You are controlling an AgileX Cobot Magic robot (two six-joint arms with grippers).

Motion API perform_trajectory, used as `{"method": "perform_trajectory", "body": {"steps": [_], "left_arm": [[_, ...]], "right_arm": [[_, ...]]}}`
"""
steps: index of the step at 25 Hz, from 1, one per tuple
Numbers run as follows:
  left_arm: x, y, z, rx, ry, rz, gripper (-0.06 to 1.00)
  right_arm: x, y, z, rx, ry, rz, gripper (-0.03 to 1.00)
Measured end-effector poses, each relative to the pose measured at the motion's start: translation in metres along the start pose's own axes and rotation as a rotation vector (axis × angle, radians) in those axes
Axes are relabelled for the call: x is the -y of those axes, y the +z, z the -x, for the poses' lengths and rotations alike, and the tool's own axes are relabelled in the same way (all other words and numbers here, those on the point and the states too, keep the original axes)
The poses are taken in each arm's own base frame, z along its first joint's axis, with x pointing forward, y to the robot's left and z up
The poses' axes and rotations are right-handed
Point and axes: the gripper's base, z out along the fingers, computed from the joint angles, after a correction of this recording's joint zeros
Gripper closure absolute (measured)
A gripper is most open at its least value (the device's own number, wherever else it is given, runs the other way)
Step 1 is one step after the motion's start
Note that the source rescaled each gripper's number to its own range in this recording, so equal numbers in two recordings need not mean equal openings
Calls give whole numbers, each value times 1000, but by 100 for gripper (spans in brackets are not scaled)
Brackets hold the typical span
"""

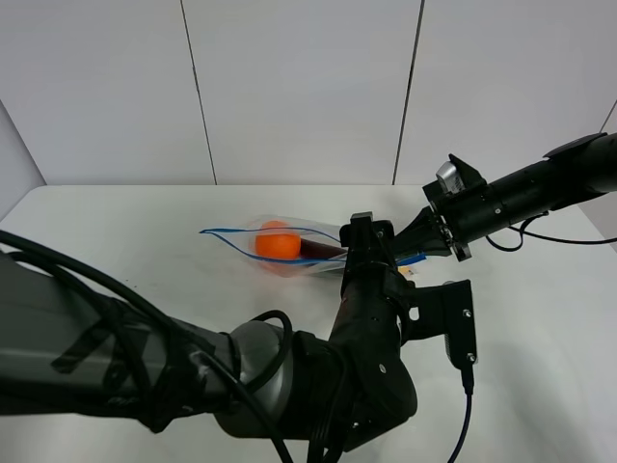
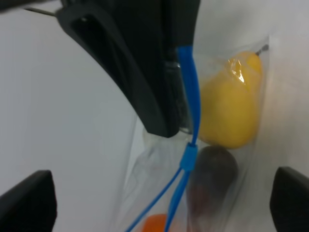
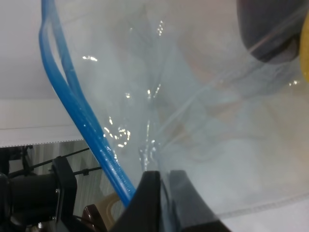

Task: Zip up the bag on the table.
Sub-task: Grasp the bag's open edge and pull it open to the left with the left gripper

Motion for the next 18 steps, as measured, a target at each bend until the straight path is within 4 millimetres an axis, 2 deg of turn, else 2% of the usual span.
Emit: {"method": "perform_trajectory", "body": {"steps": [8,14,18], "left_arm": [[-2,1,8,25,-18,-12,15],[-5,8,7,36,-34,-38,36],[-11,17,-1,10,-47,-33,43]], "right_arm": [[0,0,0,1,0,0,97],[0,0,0,1,0,0,97],[0,0,0,1,0,0,97]]}}
